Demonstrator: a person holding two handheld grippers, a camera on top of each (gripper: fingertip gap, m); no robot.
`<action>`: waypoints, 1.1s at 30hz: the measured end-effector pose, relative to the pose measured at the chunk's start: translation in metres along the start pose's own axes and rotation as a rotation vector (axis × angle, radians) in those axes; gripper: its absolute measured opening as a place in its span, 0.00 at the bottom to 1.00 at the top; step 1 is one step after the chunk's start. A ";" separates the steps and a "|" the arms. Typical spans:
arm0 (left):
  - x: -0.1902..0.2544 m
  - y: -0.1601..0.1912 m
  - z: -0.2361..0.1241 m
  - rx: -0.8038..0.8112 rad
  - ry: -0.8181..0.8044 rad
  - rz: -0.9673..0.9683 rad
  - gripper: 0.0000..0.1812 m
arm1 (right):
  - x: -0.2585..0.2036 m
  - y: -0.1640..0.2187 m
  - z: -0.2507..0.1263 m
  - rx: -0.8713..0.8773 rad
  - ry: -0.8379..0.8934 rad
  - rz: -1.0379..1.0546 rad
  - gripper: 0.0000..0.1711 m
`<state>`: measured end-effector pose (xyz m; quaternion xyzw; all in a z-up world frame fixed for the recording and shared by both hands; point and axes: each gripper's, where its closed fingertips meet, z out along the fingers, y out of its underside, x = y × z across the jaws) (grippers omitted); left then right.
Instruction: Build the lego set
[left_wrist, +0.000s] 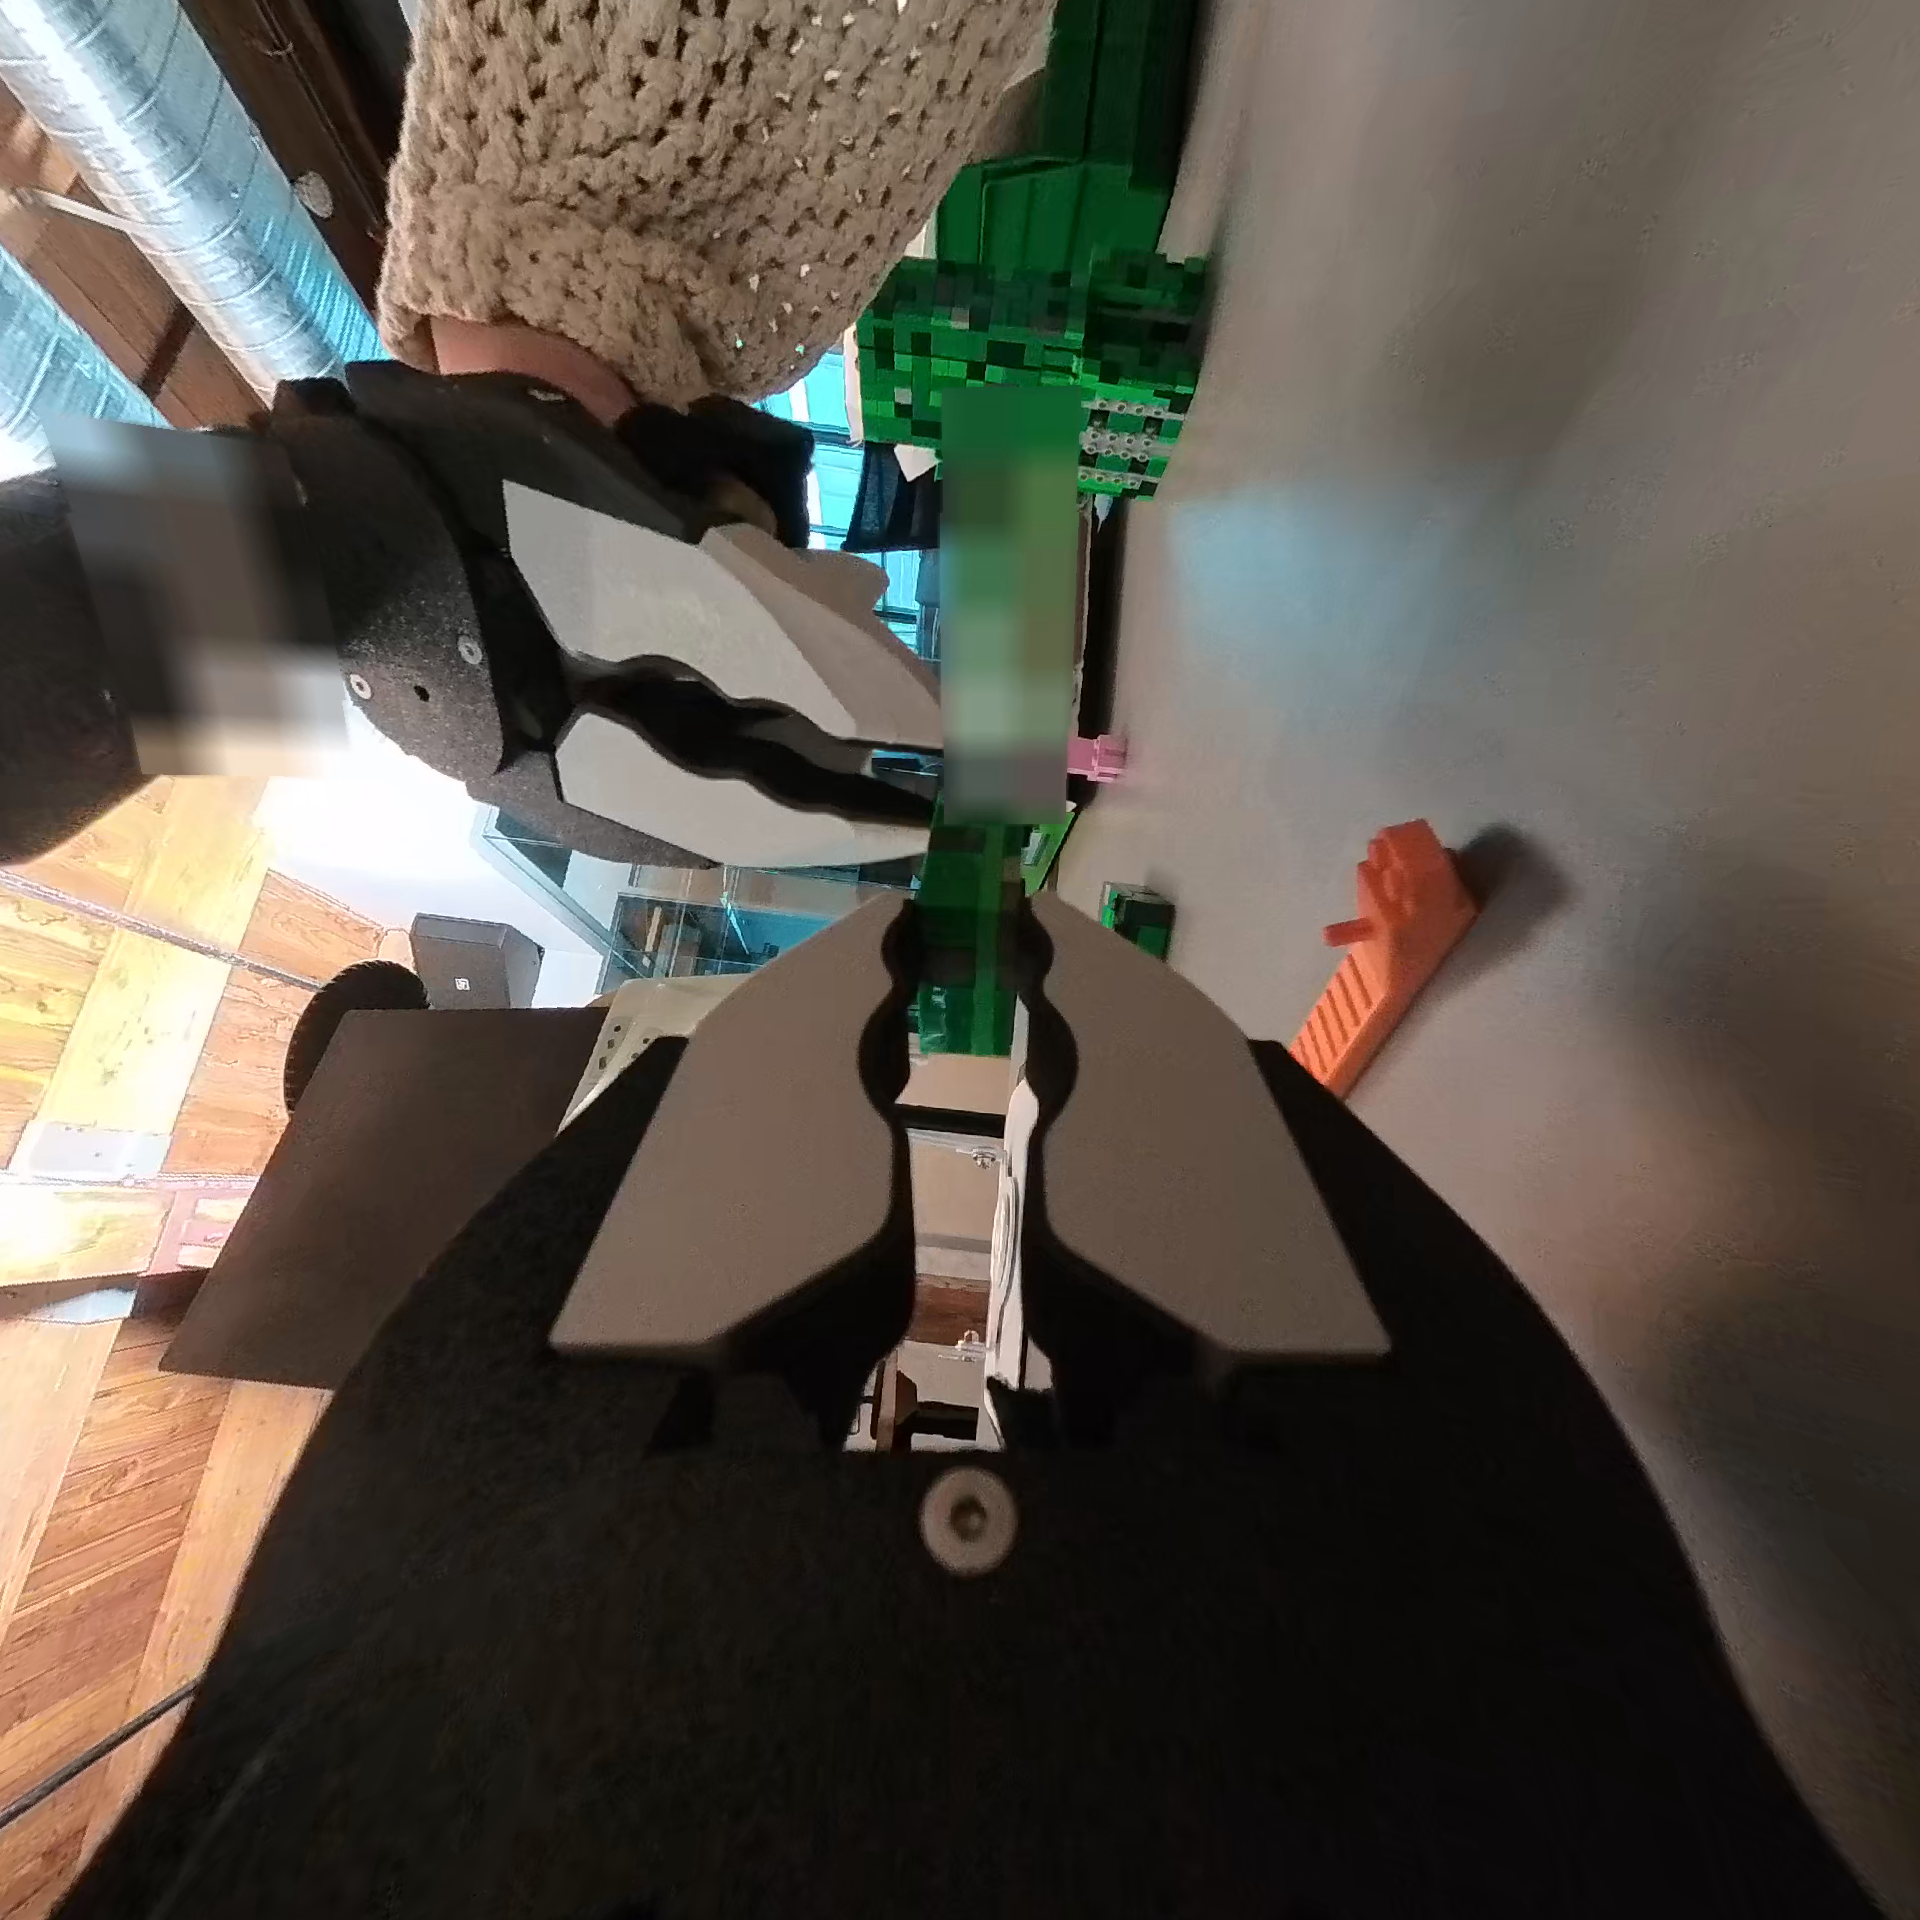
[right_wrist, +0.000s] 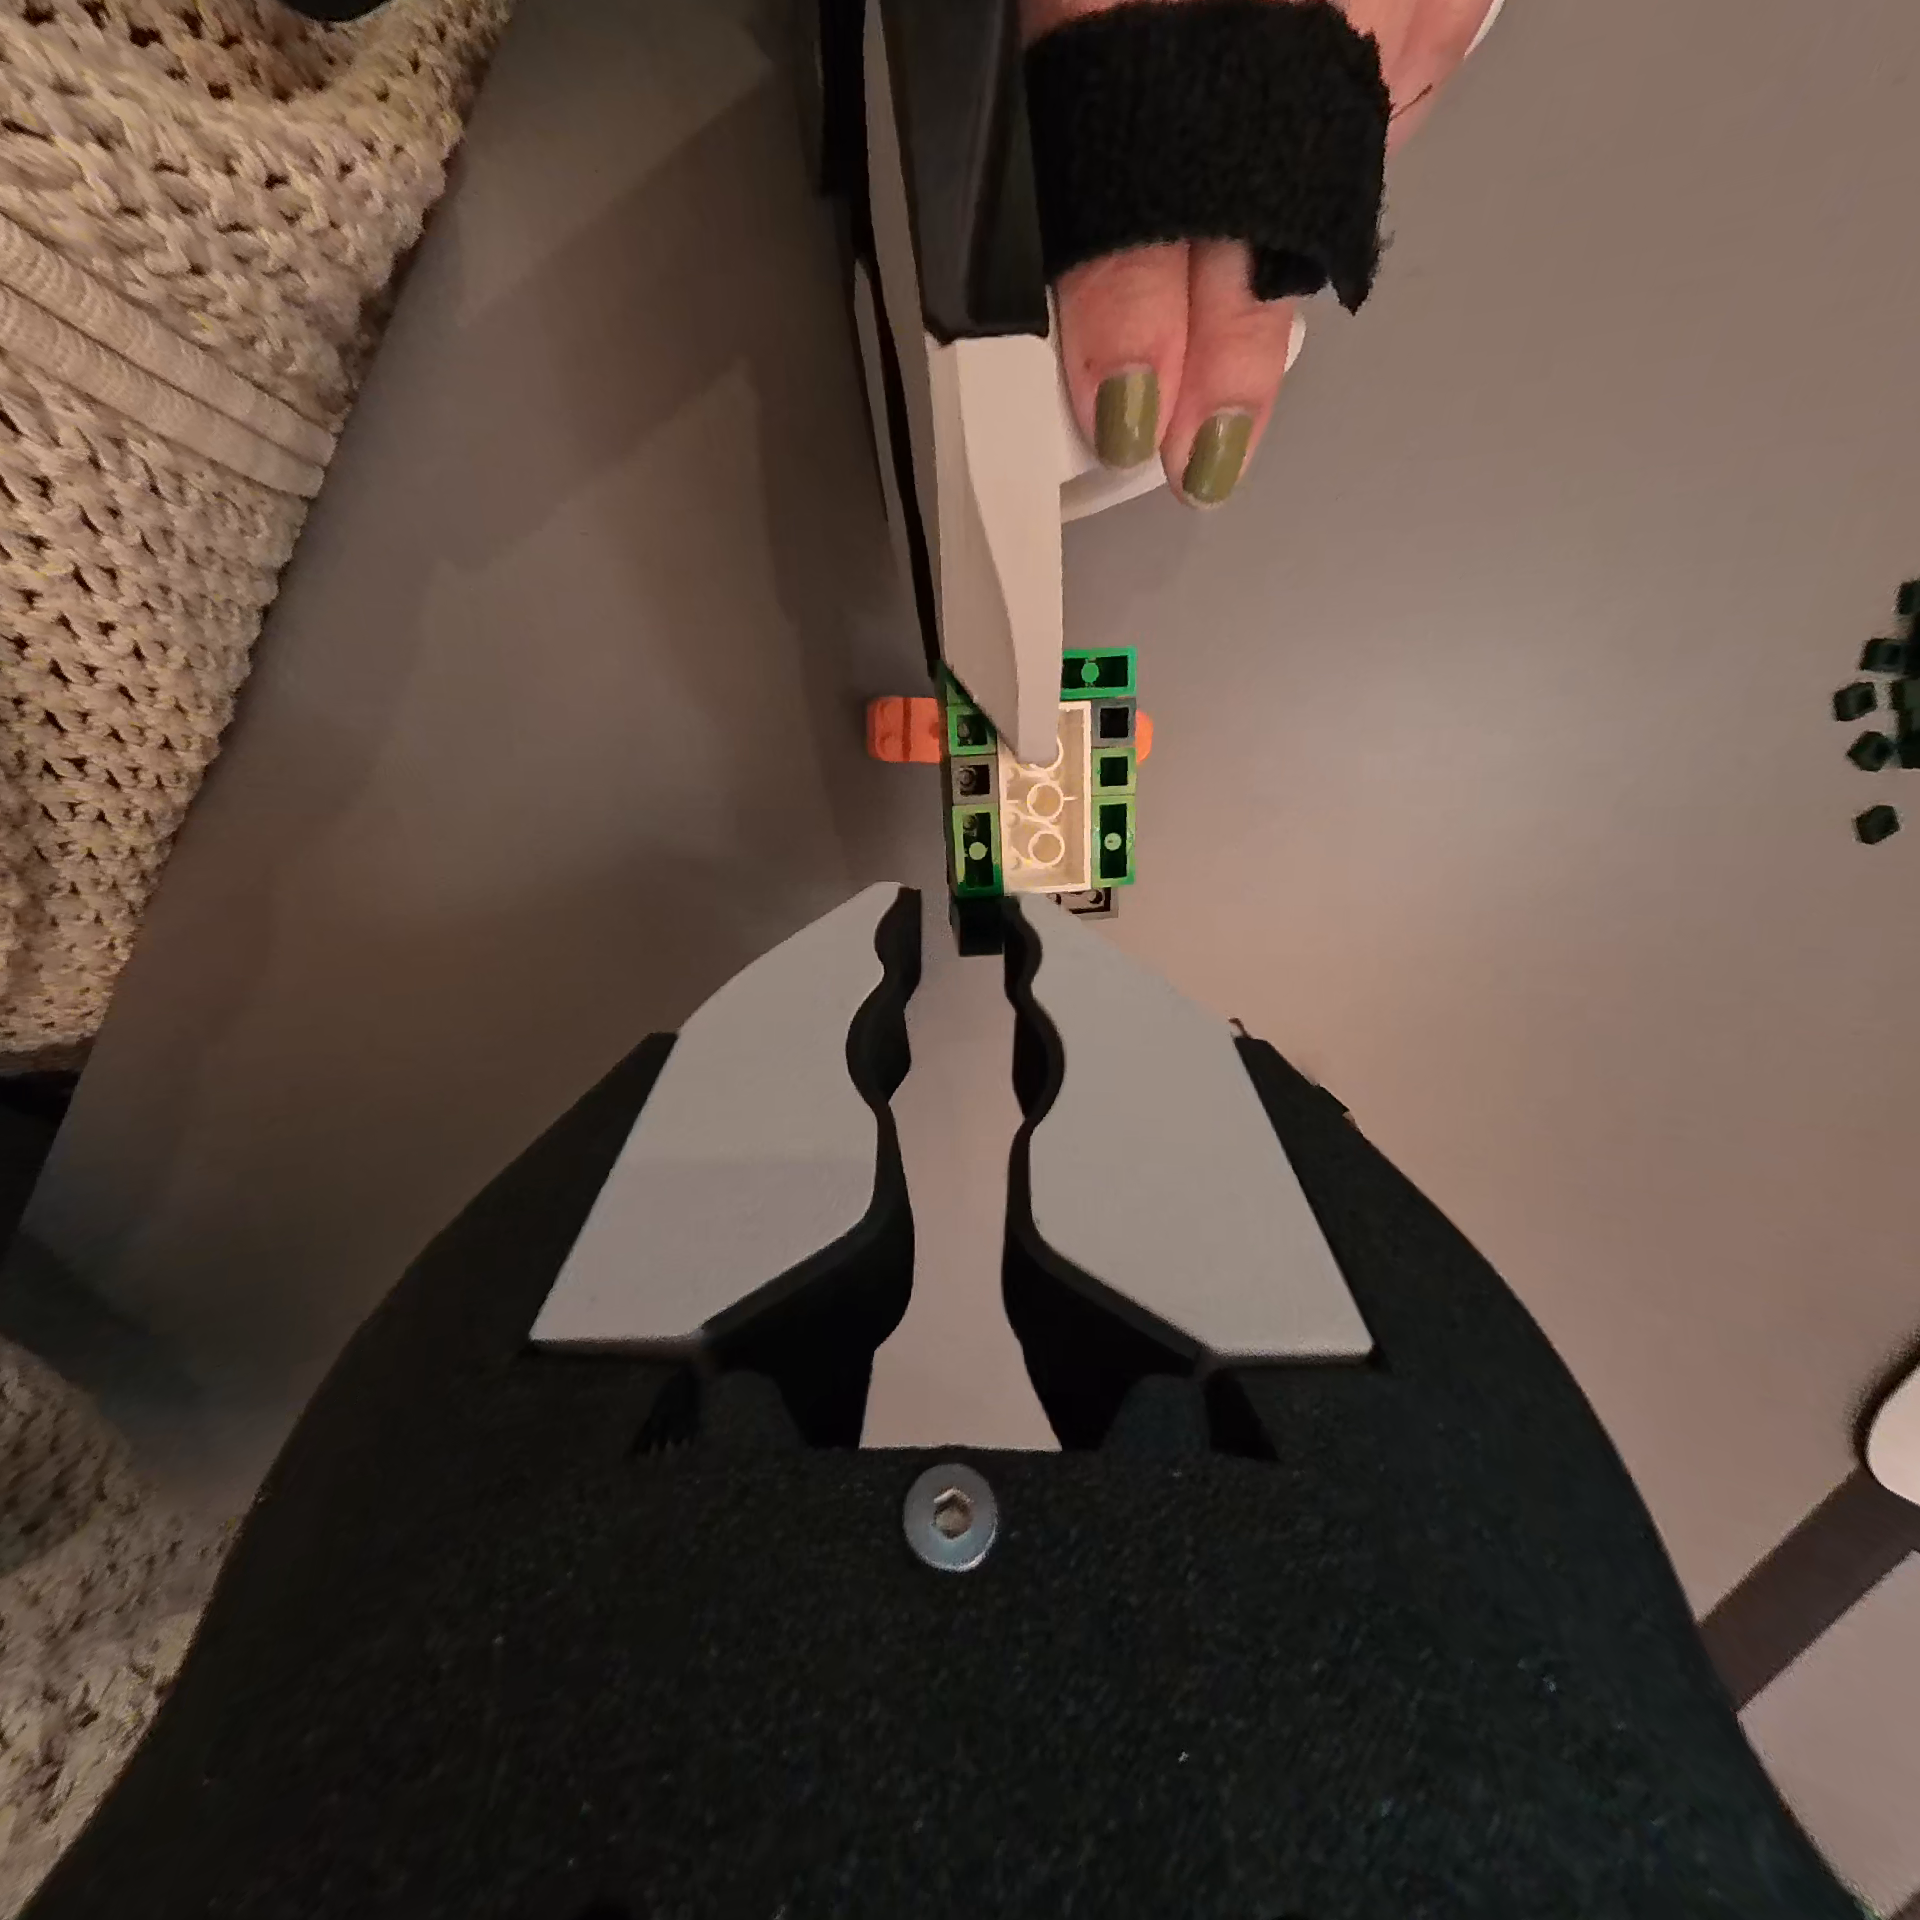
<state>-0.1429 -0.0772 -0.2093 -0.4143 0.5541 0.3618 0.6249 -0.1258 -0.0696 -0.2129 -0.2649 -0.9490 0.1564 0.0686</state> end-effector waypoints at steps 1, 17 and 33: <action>0.000 0.000 0.000 0.000 0.001 0.002 0.10 | 0.000 0.000 0.000 0.000 0.003 -0.003 0.09; -0.003 0.002 0.000 -0.012 -0.015 -0.010 0.10 | 0.007 -0.008 -0.008 0.060 0.076 -0.013 0.11; -0.032 0.021 -0.005 -0.049 -0.135 -0.251 0.10 | 0.040 -0.013 -0.042 0.281 0.943 -0.172 0.28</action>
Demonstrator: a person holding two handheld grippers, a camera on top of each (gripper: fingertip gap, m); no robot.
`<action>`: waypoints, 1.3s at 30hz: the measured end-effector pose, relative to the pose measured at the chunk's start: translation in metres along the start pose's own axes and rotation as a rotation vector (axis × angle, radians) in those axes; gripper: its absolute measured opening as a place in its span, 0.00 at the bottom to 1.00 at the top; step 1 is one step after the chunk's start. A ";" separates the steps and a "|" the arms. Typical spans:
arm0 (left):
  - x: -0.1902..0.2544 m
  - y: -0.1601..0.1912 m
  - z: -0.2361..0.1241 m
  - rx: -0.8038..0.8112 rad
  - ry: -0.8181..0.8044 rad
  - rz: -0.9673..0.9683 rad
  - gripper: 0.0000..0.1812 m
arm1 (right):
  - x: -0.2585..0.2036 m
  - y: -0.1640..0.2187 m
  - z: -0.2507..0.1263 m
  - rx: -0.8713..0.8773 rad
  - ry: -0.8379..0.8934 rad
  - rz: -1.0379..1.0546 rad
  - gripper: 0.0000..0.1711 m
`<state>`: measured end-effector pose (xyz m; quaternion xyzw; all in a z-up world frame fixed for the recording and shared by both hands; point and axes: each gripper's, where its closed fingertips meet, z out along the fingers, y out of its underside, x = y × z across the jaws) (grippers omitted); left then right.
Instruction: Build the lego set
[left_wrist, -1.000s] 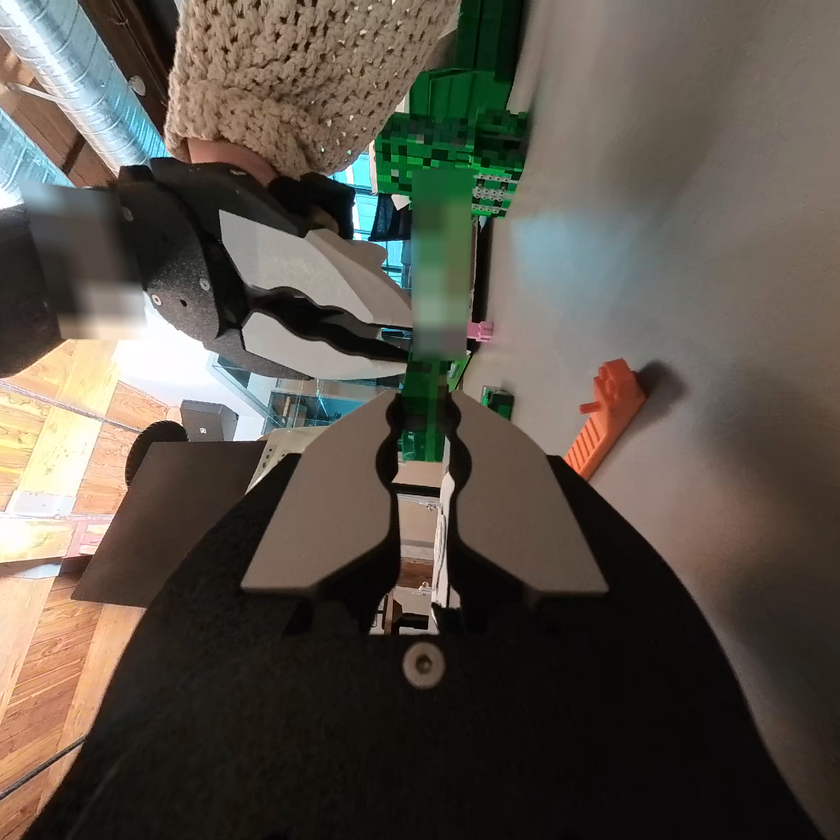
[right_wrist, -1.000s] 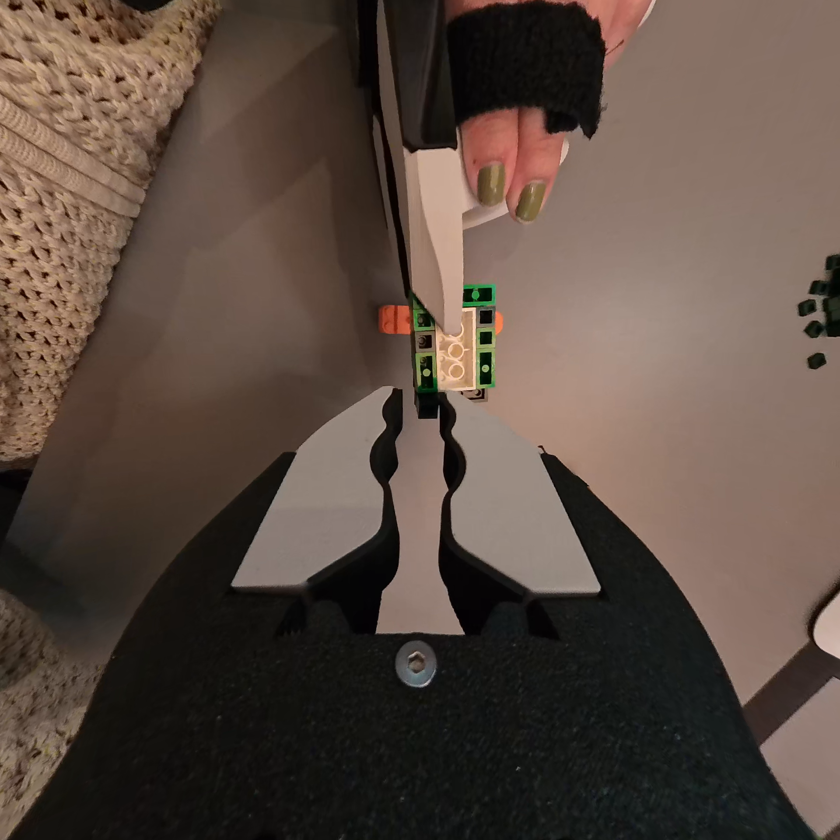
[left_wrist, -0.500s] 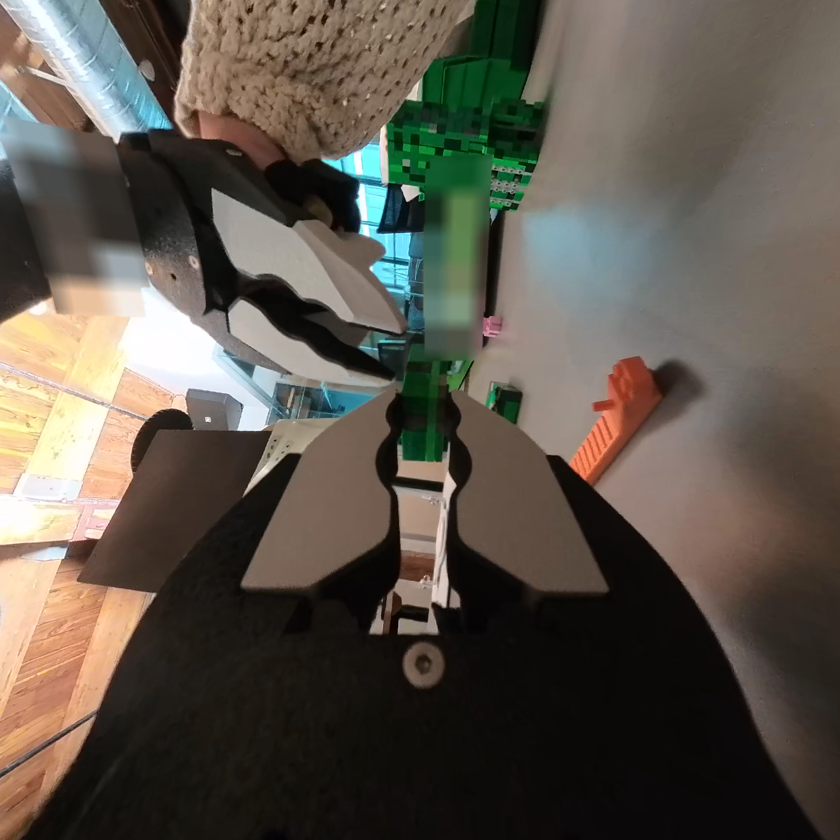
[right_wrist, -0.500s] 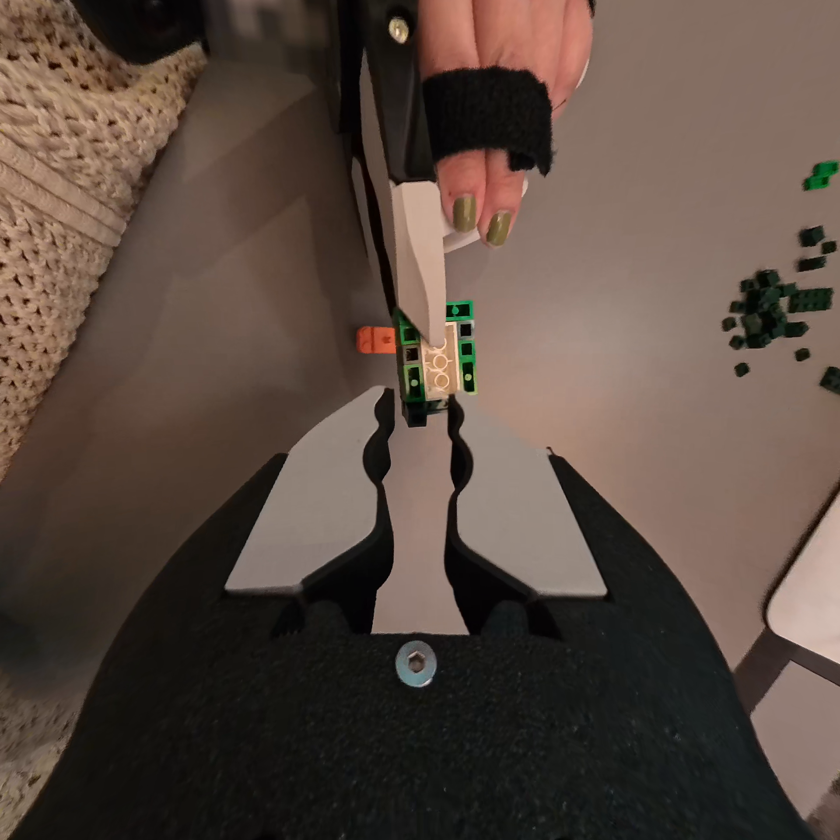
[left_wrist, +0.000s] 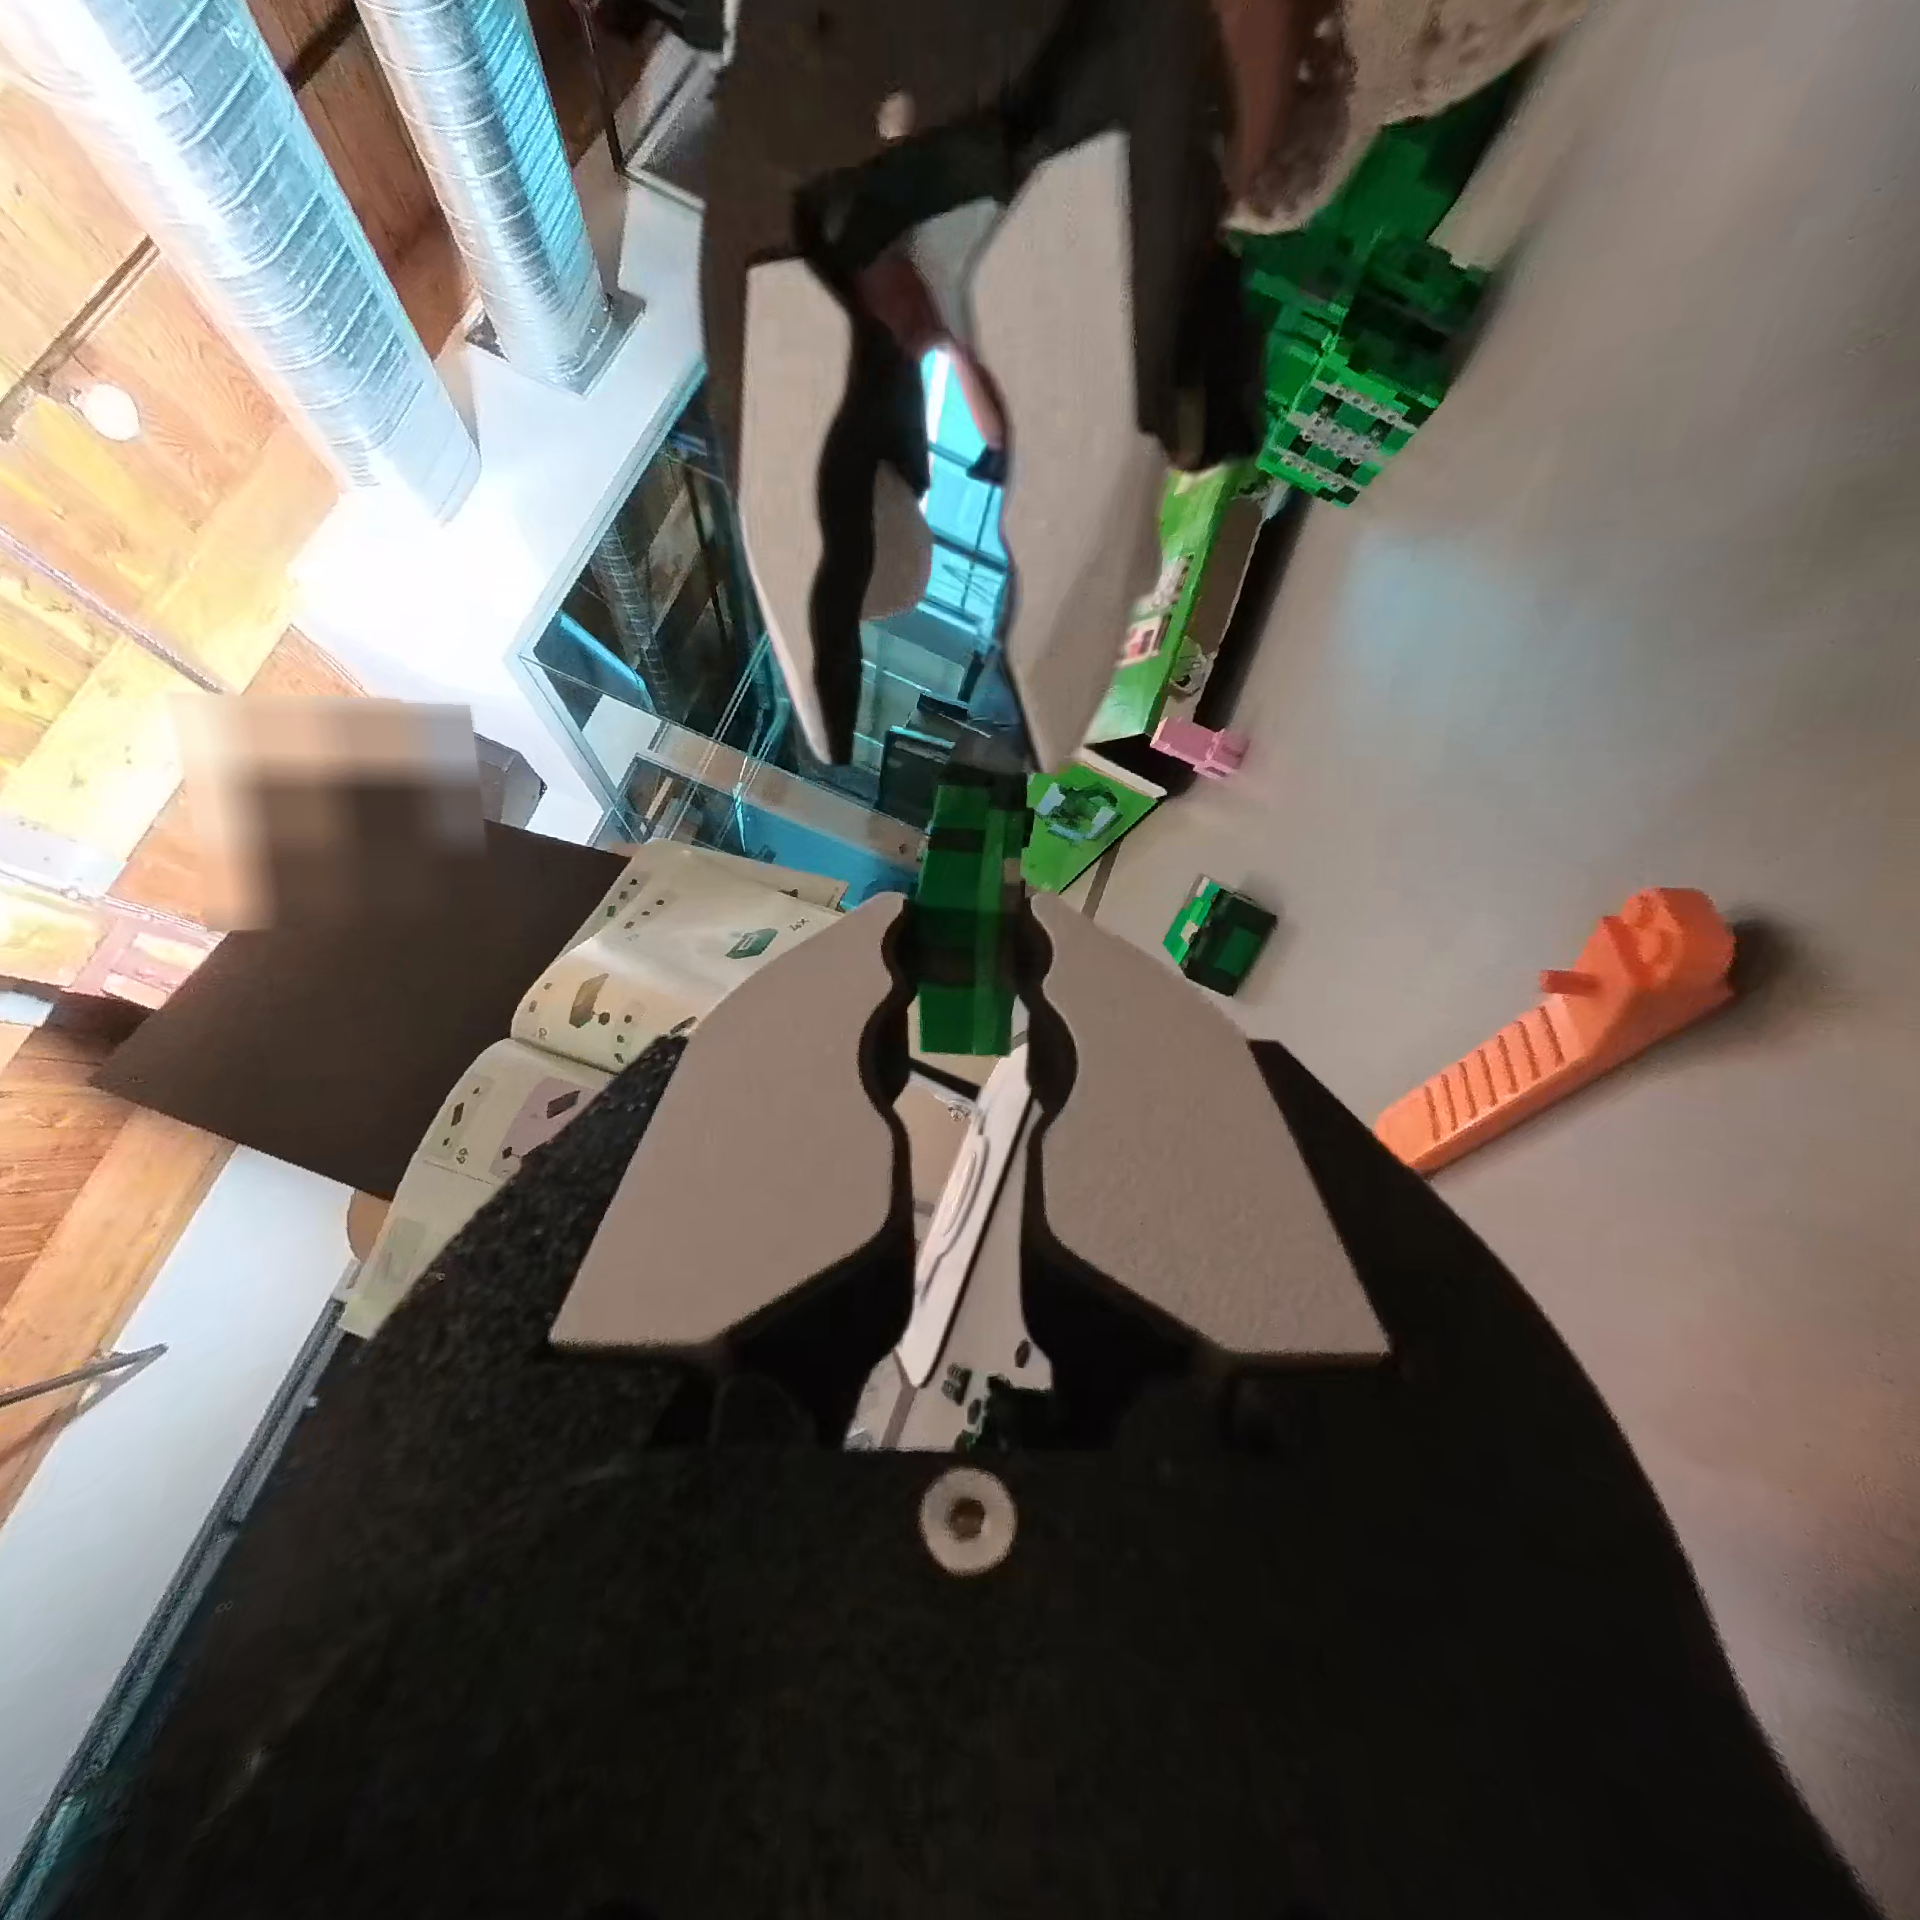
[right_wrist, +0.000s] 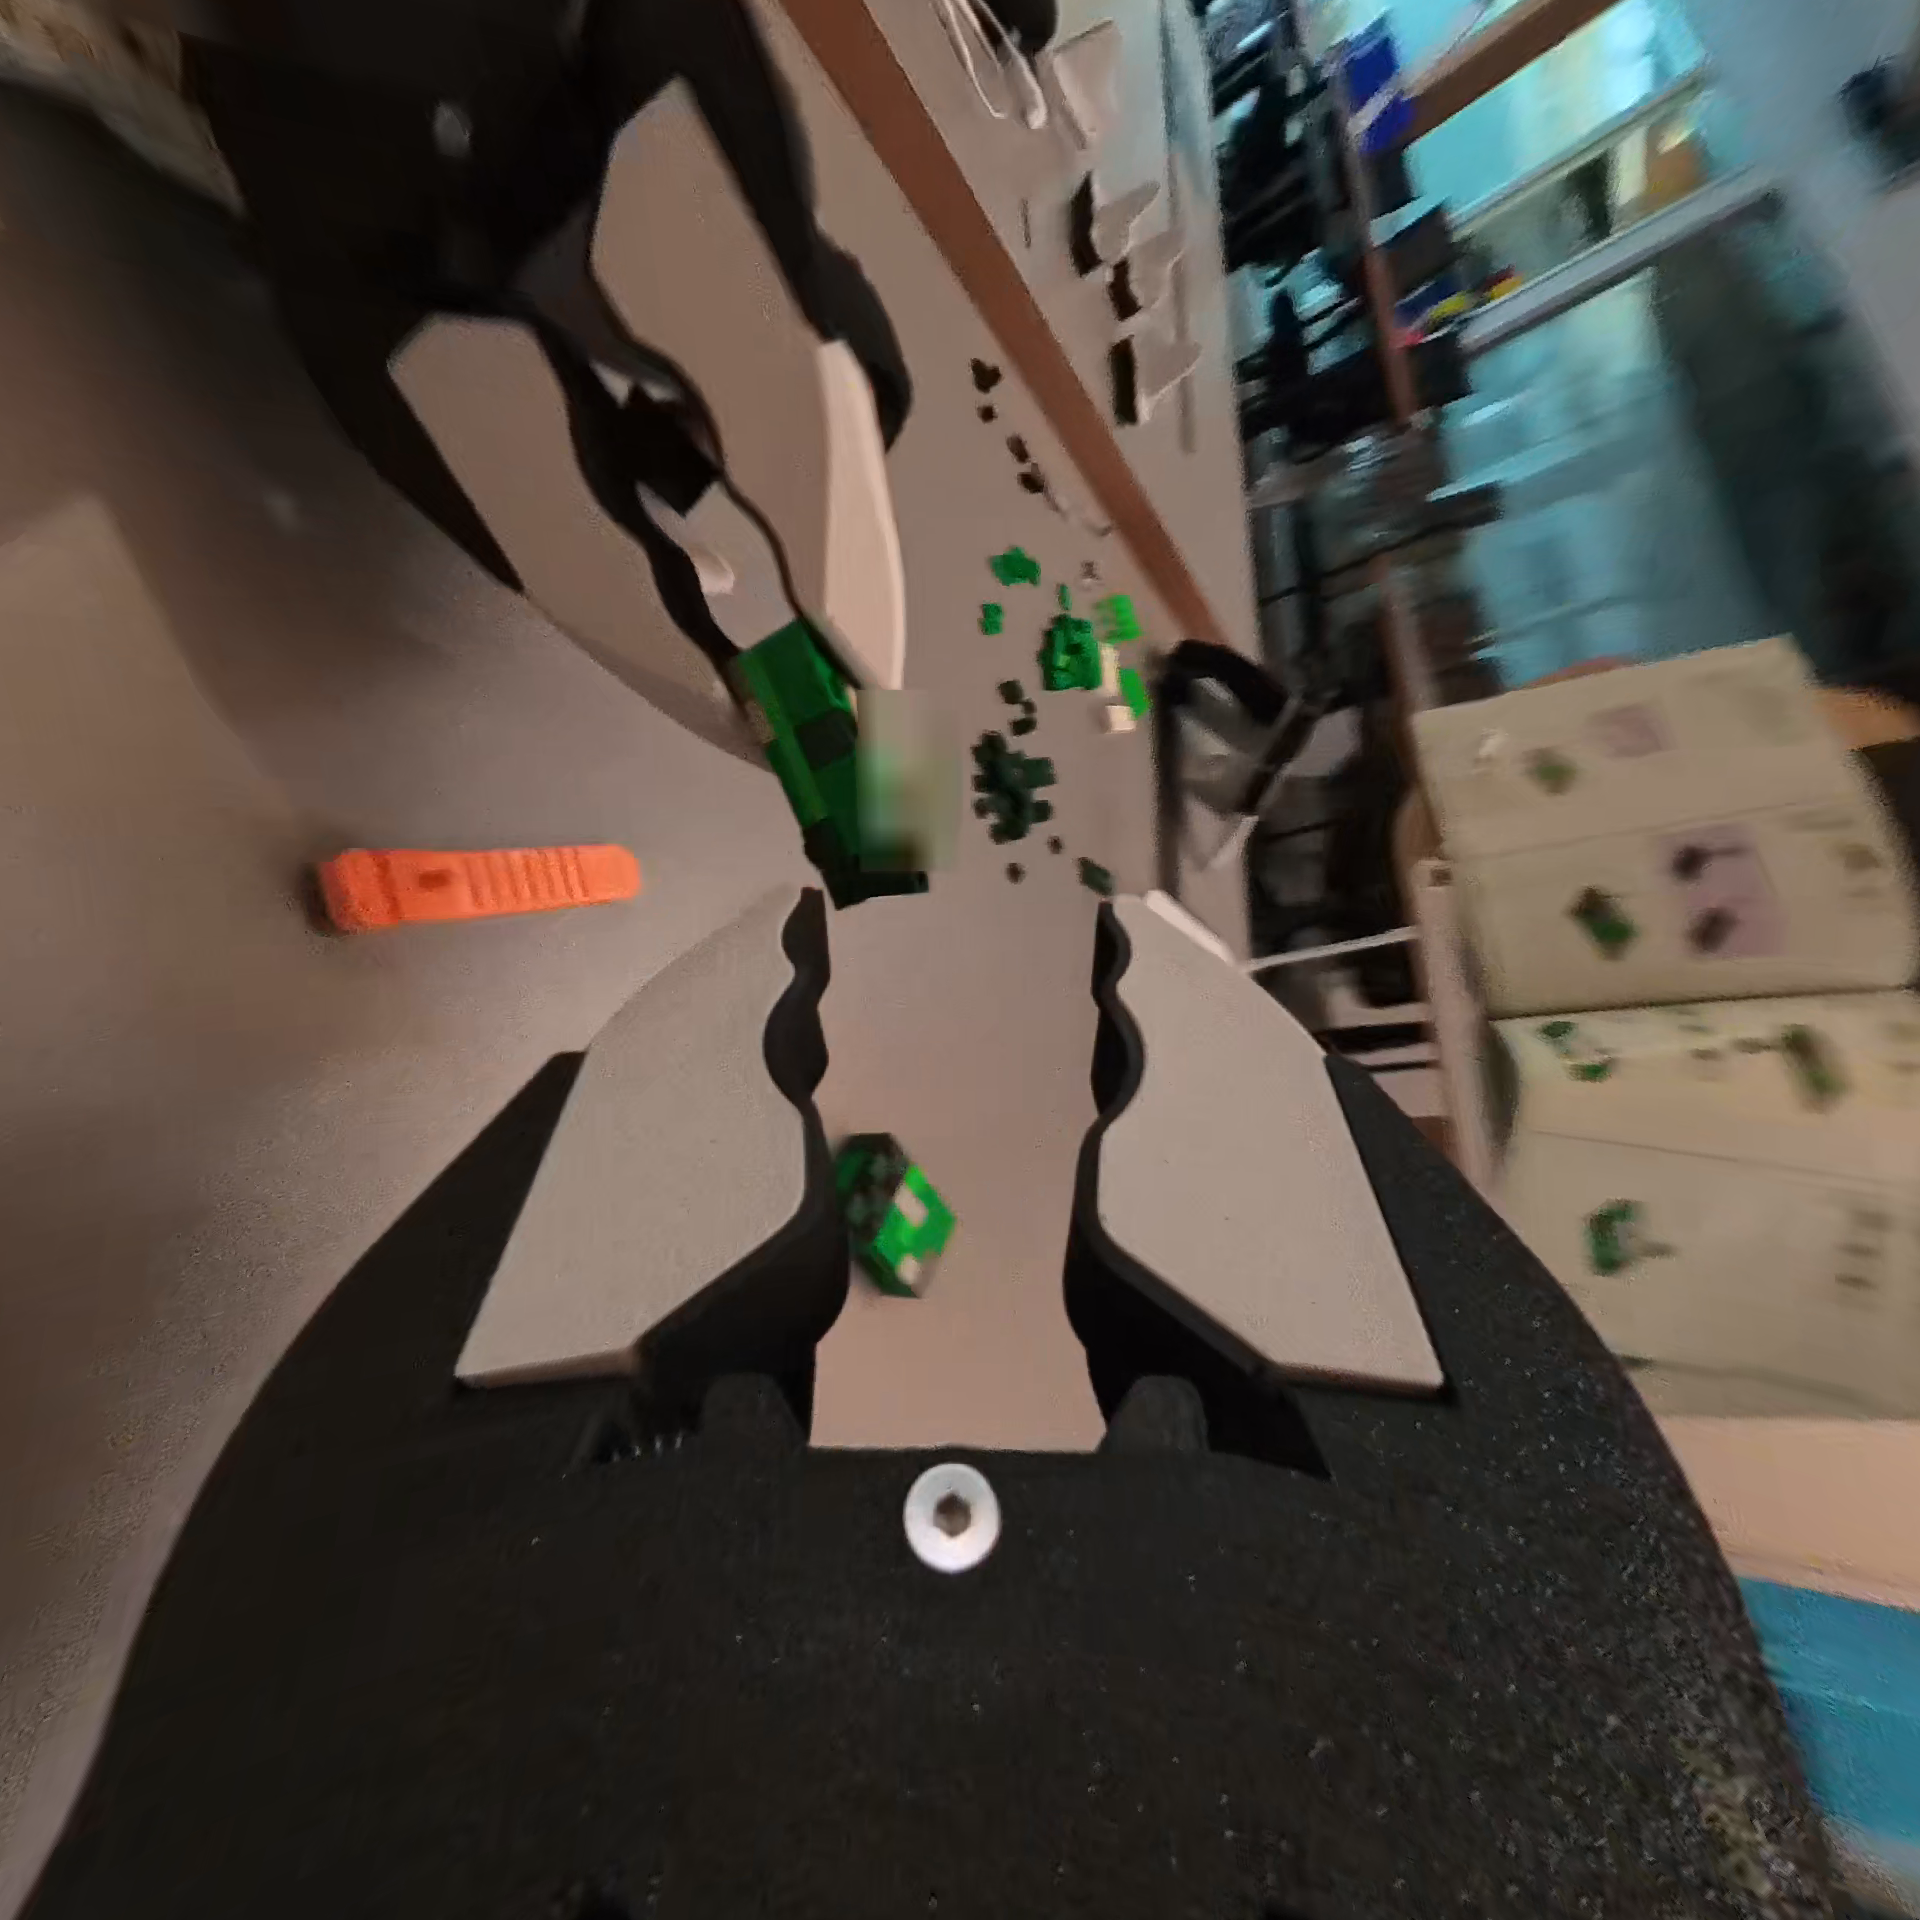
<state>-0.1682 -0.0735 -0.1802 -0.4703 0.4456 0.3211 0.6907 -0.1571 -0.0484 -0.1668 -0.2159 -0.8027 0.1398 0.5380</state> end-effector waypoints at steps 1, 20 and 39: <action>0.000 0.000 0.000 0.002 -0.001 -0.012 0.10 | -0.003 0.001 0.001 -0.017 0.040 -0.062 0.28; -0.001 0.000 -0.001 0.009 0.004 -0.045 0.10 | -0.005 0.008 0.018 -0.172 0.210 -0.329 0.15; 0.006 0.000 -0.001 0.020 0.051 -0.057 0.10 | -0.014 0.009 0.018 -0.137 0.163 -0.541 0.12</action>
